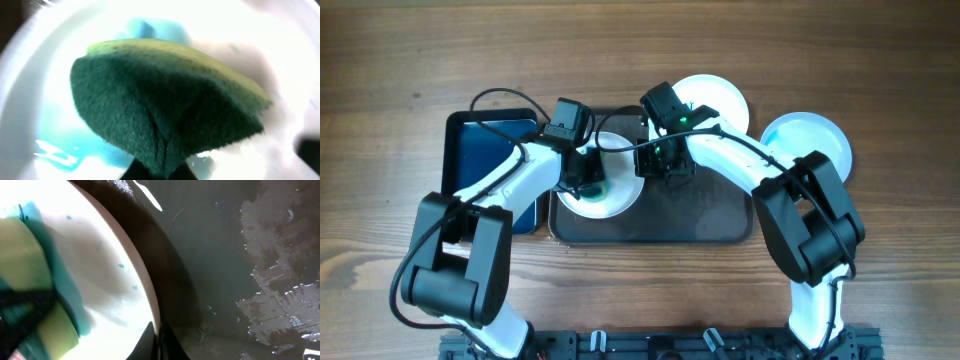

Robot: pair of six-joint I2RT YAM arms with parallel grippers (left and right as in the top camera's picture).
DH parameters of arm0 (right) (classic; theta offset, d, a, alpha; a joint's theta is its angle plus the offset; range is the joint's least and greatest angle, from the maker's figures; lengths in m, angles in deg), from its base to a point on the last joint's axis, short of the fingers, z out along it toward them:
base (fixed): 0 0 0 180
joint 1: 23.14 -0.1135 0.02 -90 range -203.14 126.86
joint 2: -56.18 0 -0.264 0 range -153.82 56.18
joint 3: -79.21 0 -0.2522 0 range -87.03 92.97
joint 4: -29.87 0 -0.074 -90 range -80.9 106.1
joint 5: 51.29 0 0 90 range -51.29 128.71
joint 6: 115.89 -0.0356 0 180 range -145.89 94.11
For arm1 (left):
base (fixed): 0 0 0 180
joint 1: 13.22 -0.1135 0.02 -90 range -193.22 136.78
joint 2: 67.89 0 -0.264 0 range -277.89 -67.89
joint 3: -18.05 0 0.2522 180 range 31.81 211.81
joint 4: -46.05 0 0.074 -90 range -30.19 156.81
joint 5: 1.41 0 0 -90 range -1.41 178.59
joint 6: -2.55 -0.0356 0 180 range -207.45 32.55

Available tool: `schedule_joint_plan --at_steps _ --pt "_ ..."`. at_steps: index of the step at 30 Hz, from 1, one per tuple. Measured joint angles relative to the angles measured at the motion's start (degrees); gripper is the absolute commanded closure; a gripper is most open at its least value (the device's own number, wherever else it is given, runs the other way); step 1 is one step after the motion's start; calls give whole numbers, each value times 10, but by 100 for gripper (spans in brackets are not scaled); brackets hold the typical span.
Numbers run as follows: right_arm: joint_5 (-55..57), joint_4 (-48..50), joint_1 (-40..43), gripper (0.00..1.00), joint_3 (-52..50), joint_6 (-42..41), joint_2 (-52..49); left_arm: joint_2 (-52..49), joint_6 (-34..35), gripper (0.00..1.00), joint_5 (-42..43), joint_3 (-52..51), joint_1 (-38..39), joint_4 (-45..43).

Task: Clean dirty plates on tray and stack at the side
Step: 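Scrub the second plate with the sponge while the right gripper holds it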

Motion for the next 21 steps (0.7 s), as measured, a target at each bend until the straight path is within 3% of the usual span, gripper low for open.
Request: schedule_joint_plan --at_steps 5,11,16,21 --pt "0 0 1 96 0 2 0 -10 -42 96 61 11 0 -18" --pt "-2 4 1 96 0 2 0 -13 -19 96 -66 21 0 -96" --pt "-7 4 0 96 0 9 0 -14 13 96 -90 25 0 -18" --pt "-8 1 0 96 0 16 0 -14 -28 96 -28 26 -3 12"
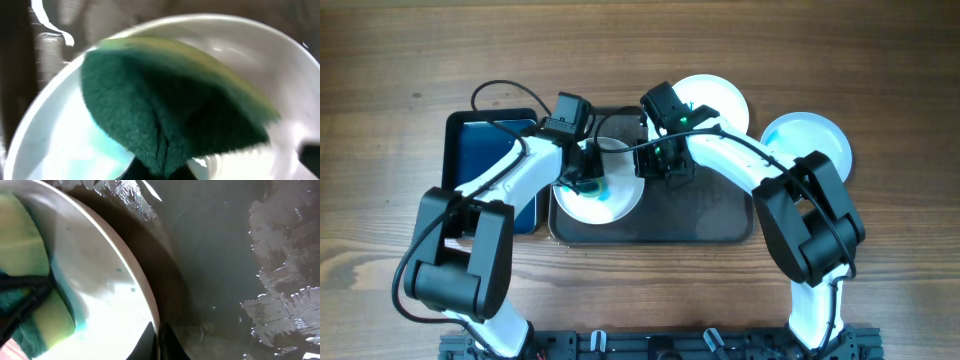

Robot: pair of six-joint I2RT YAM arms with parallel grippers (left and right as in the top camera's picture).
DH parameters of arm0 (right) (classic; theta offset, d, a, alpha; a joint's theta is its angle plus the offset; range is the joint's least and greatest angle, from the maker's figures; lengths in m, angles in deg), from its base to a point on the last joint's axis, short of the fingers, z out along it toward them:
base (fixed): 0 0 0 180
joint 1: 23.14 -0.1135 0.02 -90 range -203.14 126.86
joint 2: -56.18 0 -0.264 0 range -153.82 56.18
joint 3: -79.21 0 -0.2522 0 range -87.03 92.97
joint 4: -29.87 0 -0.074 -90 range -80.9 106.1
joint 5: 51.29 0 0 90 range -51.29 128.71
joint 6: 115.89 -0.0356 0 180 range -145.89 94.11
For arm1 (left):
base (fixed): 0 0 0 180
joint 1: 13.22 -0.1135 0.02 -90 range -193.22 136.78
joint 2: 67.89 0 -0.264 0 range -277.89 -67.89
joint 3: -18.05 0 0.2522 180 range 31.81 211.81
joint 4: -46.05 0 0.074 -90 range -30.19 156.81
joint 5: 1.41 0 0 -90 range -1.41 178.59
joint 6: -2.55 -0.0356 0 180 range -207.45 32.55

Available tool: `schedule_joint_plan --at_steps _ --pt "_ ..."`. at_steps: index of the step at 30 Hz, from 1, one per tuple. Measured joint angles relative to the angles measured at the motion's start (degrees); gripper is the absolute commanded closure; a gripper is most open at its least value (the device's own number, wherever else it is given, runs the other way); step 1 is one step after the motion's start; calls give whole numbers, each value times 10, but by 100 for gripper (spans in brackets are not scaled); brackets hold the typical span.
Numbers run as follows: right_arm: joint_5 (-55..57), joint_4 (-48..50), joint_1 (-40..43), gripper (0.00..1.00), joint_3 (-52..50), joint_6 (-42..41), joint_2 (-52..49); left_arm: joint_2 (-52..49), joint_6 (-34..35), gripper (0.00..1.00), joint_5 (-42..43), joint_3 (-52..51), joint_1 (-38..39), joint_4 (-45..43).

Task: Clean dirty plates on tray and stack at the side
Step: 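Scrub the second plate with the sponge while the right gripper holds it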

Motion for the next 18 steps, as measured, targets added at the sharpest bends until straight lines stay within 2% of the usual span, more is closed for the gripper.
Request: schedule_joint_plan --at_steps 4,8,12,18 --pt "0 2 0 96 0 1 0 -1 -64 96 36 0 0 -22" --pt "0 4 1 96 0 1 0 -5 -89 96 7 0 1 -83" --pt "0 6 1 96 0 1 0 -6 -79 96 -37 0 2 -83" --pt "-3 2 0 96 0 2 0 -6 -59 96 -9 2 2 -23"
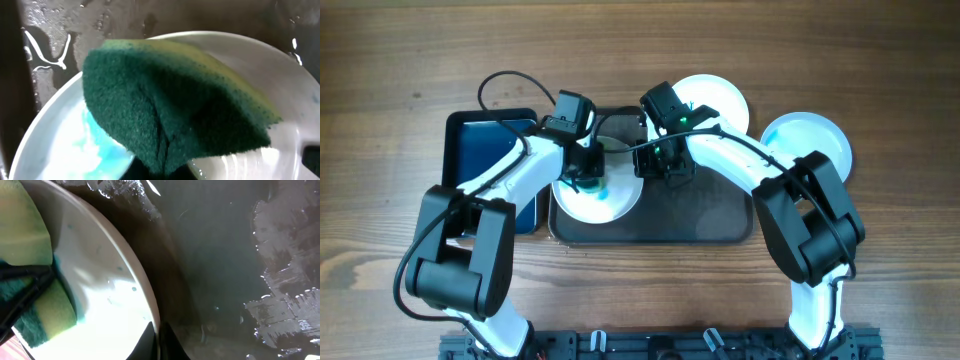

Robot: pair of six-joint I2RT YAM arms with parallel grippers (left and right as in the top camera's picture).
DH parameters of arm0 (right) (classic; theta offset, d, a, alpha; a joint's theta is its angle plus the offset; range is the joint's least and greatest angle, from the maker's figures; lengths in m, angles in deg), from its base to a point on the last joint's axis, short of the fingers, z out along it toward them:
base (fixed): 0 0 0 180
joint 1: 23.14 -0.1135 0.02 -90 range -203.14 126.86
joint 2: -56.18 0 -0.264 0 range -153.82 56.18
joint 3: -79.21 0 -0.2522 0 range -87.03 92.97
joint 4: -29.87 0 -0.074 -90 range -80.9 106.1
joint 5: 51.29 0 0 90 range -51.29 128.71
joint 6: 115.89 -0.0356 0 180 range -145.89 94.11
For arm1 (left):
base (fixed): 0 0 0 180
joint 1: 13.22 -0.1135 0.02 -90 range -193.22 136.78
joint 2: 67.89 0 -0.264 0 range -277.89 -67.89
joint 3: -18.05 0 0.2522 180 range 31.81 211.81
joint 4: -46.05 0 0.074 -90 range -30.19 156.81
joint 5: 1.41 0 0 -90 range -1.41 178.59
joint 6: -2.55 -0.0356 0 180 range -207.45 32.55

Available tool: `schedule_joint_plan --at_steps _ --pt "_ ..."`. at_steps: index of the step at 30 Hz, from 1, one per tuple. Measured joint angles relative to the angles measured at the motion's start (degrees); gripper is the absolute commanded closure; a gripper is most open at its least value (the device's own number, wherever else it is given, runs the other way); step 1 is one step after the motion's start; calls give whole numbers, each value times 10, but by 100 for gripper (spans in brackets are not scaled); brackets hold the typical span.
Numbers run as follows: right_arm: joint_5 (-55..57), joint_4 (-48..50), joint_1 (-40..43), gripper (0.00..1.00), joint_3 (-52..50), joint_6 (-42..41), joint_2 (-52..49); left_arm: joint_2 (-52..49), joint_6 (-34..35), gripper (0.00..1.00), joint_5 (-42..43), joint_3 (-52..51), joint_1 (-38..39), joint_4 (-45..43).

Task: Clean dirty plates on tray and stack at the side
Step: 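Scrub the second plate with the sponge while the right gripper holds it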

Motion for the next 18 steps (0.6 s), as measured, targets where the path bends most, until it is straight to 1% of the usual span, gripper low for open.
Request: schedule_joint_plan --at_steps 3,4,6,8,9,11,13,15,18 --pt "0 2 0 96 0 0 0 0 -24 96 14 -1 2 -22" --pt "0 3 1 96 0 0 0 0 -28 96 18 -2 3 -40" --pt "0 9 2 96 0 0 0 -2 -35 96 24 -3 6 -106" --pt "0 8 2 96 0 0 0 -2 -30 96 12 -3 8 -138" --pt "0 8 2 96 0 0 0 -2 -19 96 -4 -3 10 -139" --pt "0 8 2 95 0 0 0 -2 24 96 -65 -3 12 -115" --pt "-1 7 2 96 0 0 0 -2 78 96 -122 -2 12 -67" --pt "-3 6 2 96 0 3 0 -2 109 96 -139 -1 12 -28" --pt "-7 5 0 96 0 8 0 -2 133 96 -130 7 12 45"
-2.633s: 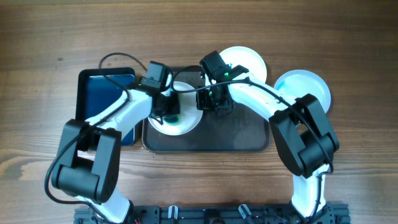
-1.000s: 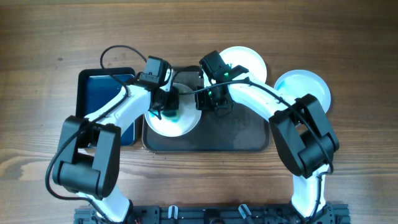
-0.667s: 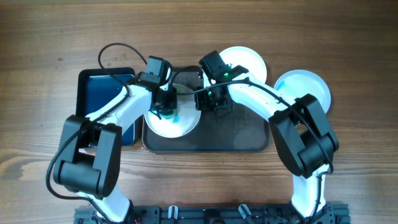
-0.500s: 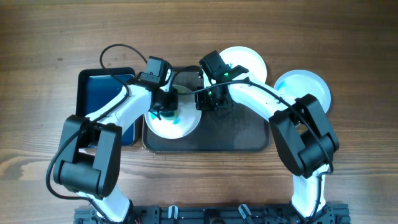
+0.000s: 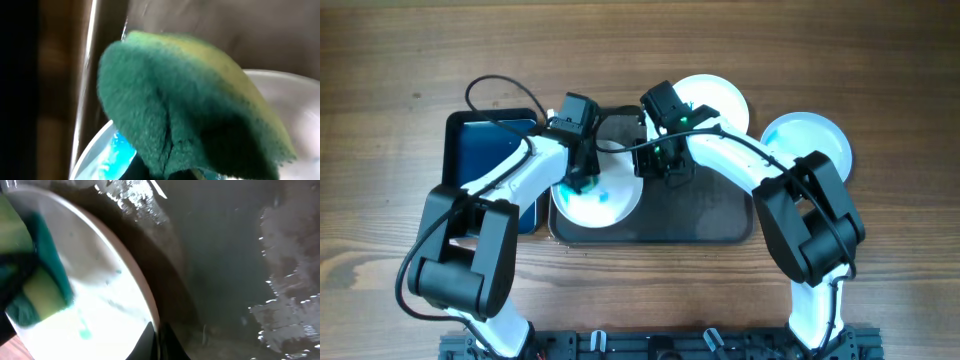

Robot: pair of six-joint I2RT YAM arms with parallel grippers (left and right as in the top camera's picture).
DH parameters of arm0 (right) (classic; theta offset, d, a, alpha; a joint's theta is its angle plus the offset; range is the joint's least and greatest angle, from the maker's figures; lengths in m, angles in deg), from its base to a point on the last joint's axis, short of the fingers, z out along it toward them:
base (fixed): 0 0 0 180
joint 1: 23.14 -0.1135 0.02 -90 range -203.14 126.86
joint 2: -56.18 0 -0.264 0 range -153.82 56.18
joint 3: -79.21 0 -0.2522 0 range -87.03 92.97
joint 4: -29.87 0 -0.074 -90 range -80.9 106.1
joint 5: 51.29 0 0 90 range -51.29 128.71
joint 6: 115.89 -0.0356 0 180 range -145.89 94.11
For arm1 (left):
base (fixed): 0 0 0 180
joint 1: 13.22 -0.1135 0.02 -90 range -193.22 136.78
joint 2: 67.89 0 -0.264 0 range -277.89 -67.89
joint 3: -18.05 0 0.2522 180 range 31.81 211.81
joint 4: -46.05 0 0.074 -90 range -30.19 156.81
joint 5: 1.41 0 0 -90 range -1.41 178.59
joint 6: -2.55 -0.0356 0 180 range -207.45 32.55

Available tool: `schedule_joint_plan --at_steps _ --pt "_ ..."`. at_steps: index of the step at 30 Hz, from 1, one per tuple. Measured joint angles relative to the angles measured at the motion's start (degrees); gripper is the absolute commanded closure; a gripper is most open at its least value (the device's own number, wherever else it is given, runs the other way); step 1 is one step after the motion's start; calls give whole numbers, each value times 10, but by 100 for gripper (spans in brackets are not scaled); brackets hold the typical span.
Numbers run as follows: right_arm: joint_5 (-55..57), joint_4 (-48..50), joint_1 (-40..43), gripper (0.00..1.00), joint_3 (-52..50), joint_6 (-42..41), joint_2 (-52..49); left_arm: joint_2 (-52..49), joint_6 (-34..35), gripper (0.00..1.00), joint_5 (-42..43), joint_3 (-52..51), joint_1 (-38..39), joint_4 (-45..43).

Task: Clean dirty plates on tray and stack at the side
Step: 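Scrub the second plate with the sponge while the right gripper holds it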

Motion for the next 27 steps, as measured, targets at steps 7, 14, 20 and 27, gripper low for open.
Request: schedule_joint_plan --at_steps 7,14,20,27 --pt "-1 -1 0 96 0 9 0 2 -50 96 197 4 -14 48" --pt "0 5 1 96 0 7 0 1 26 96 213 -4 -2 -23" --pt "1 5 1 96 0 6 0 1 92 96 37 0 1 -42" --pt "-3 5 1 96 0 6 0 1 70 96 86 21 -1 34"
